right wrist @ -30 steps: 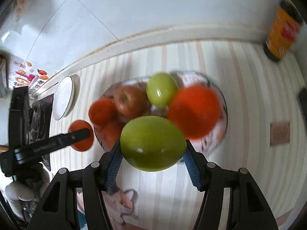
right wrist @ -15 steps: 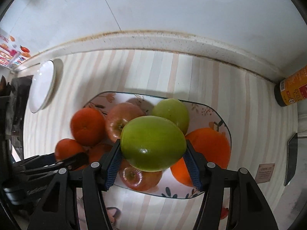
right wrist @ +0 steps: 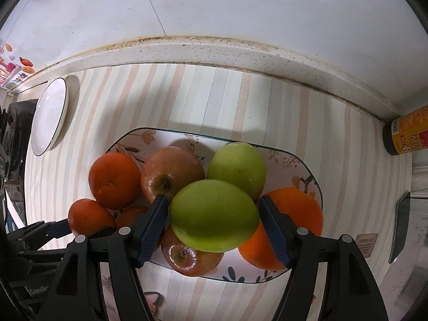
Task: Organize fruits
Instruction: 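Carry both fruits onto the platter and open both tools, then lift both tools back from the platter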
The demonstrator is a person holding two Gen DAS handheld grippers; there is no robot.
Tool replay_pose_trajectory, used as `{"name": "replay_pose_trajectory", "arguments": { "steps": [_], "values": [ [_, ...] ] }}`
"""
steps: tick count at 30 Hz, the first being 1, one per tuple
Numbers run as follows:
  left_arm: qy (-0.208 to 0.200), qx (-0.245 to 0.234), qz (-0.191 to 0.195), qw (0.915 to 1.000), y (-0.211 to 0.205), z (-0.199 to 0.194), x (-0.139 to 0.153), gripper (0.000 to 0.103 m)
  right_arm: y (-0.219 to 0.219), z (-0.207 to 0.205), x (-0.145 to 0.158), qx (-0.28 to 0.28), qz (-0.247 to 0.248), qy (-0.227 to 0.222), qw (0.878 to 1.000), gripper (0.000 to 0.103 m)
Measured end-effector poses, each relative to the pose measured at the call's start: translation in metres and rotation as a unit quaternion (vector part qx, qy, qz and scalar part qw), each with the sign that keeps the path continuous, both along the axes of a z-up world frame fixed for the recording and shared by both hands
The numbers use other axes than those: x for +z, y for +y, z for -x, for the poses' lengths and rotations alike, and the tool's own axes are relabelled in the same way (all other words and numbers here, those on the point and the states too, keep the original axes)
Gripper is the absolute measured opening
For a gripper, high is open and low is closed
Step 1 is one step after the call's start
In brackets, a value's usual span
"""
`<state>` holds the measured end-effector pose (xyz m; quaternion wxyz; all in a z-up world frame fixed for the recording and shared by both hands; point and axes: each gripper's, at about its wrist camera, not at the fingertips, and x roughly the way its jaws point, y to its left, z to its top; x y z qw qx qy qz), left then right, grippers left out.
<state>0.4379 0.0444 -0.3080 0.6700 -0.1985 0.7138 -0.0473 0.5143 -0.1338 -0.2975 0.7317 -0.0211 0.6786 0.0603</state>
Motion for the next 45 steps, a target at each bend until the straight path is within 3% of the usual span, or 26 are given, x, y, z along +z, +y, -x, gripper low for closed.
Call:
{"name": "replay_pose_trajectory", "arguments": {
  "steps": [3, 8, 14, 18, 26, 45],
  "values": [
    [-0.002, -0.002, 0.005, 1.0, -0.002, 0.0, 0.002, 0.085, -0.001, 0.001, 0.001, -0.002, -0.004, -0.002, 1.0, 0.078],
    [-0.006, -0.004, -0.001, 1.0, -0.002, 0.001, 0.006, 0.09, -0.002, 0.004, 0.008, -0.006, -0.003, -0.014, 1.0, 0.092],
    [-0.022, 0.0, -0.018, 0.9996, 0.004, 0.009, 0.021, 0.094, -0.009, 0.012, 0.026, -0.017, -0.004, -0.039, 0.999, 0.092],
    [-0.058, -0.009, -0.042, 0.9974, 0.007, 0.027, 0.047, 0.095, -0.026, 0.037, 0.051, -0.037, -0.015, -0.073, 0.997, 0.094],
    [-0.136, -0.05, -0.153, 0.9775, -0.014, 0.08, 0.091, 0.095, -0.052, 0.114, 0.083, -0.069, -0.021, -0.123, 0.99, 0.095],
    [-0.266, -0.061, -0.175, 0.9461, -0.042, 0.185, 0.201, 0.095, -0.062, 0.261, 0.198, -0.08, -0.038, -0.233, 0.969, 0.095]
  ]
}}
